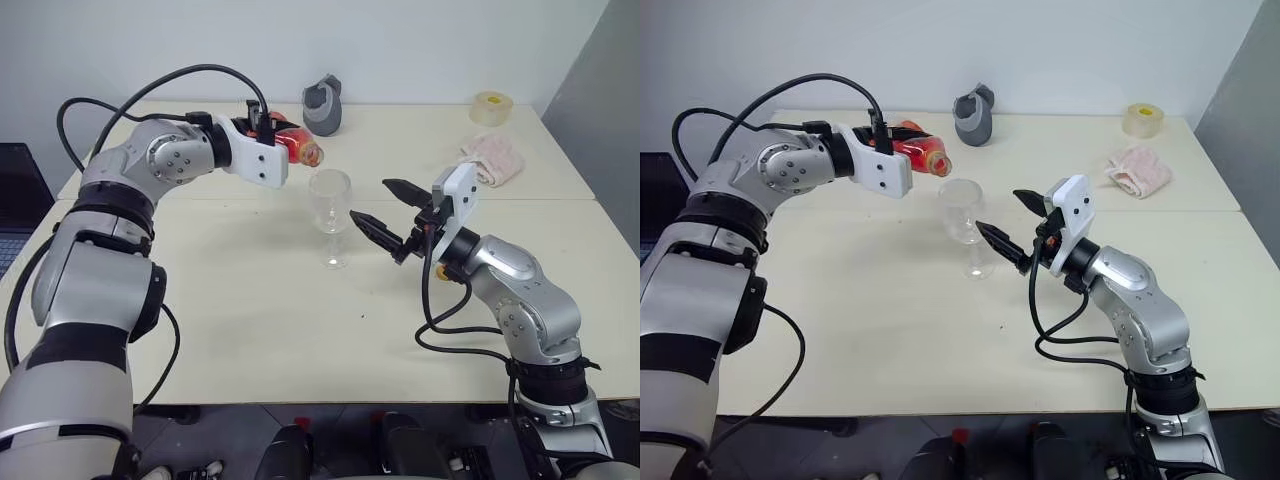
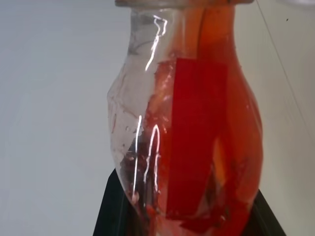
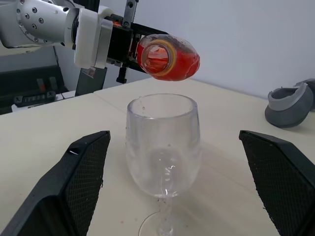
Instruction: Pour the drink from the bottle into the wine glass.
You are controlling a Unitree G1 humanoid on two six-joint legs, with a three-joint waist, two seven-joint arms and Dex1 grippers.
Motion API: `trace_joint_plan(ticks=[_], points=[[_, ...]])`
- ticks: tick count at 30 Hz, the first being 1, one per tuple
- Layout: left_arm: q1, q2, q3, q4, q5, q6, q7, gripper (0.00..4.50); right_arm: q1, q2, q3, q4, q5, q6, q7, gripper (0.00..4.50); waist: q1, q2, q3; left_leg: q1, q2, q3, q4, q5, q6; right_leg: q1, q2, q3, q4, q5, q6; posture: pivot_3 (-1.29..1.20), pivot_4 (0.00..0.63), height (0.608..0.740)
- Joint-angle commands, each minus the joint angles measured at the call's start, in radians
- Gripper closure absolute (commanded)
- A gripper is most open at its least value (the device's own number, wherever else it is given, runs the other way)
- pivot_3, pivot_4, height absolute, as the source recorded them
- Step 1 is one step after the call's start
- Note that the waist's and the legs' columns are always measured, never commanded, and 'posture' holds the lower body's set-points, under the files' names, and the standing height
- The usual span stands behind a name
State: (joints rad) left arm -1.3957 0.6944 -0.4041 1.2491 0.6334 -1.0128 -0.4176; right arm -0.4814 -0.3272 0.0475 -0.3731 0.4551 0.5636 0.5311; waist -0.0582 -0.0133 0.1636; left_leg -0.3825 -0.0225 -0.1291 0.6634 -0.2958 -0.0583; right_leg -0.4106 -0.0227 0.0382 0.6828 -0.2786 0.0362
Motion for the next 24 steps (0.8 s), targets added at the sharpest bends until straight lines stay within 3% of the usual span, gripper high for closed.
trace_joint_plan(ticks=[1,24], points=[[-0.061,0.026,-0.007,-0.010,0.018,-0.017,0.052,3.60,-0.003,0.007,-0.002,-0.027,0.004,-0.030,0.005,0.00,0.000,0.000,0.000,0.000,0.000,0.000,0.000,0.000,0.000,0.000,0.000,0.000,0.000,0.000,0.000,0.00,0.150,0.740],[-0.110,0.049,-0.084,0.011,0.117,-0.027,0.167,3.60,-0.015,-0.001,0.008,-0.018,-0.006,-0.047,0.018,0.00,-0.001,0.000,0.000,0.000,0.000,0.000,0.000,0.000,0.000,0.000,0.000,0.000,0.000,0.000,0.000,0.00,0.150,0.740]])
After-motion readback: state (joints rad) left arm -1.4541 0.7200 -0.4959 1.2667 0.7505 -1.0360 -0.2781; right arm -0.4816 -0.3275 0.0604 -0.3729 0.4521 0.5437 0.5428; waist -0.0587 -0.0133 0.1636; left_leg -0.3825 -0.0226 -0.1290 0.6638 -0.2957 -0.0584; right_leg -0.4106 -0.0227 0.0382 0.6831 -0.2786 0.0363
